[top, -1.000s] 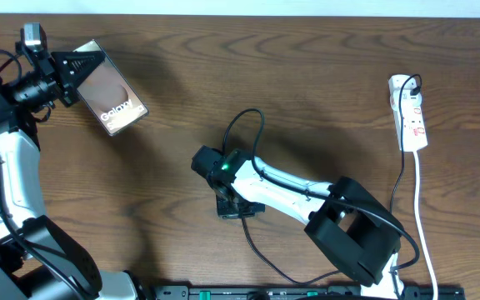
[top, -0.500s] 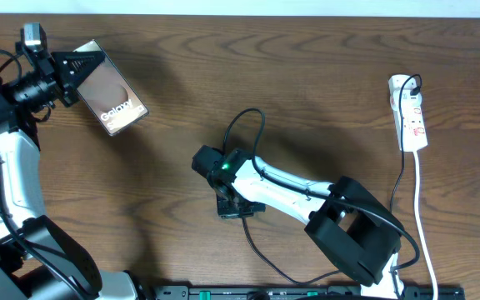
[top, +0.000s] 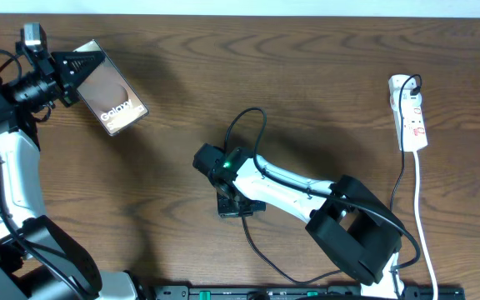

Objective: Plug charger to phone and switch on socket
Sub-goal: 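Close the right gripper on the cable plug, then lift the plug with the right gripper toward the held phone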

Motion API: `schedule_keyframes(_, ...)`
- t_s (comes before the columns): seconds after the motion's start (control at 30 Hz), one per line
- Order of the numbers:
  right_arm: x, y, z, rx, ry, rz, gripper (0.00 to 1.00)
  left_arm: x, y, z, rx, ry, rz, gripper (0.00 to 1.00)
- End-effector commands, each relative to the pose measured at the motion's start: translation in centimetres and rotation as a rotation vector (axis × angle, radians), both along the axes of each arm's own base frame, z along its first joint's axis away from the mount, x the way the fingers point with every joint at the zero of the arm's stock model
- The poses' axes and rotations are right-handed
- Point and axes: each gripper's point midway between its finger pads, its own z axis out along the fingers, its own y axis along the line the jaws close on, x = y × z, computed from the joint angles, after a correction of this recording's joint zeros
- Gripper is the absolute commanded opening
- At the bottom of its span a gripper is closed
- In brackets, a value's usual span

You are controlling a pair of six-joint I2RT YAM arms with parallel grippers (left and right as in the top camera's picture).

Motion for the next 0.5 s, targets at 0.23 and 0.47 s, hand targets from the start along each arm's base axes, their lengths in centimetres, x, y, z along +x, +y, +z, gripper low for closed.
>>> schedule_keyframes(0.23, 2.4, -0.7, 0.2, 0.040, 0.009, -0.025, 0.01, -0.3, -0.1, 0.5, 0.005, -0.023, -0.018, 0.07)
schedule_keyframes(0.47, 4.7, 1.7, 2.5, 0.291, 0.070, 0.097, 0.01, -0.3, -0.1, 0.5, 0.005, -0.023, -0.018, 0.07)
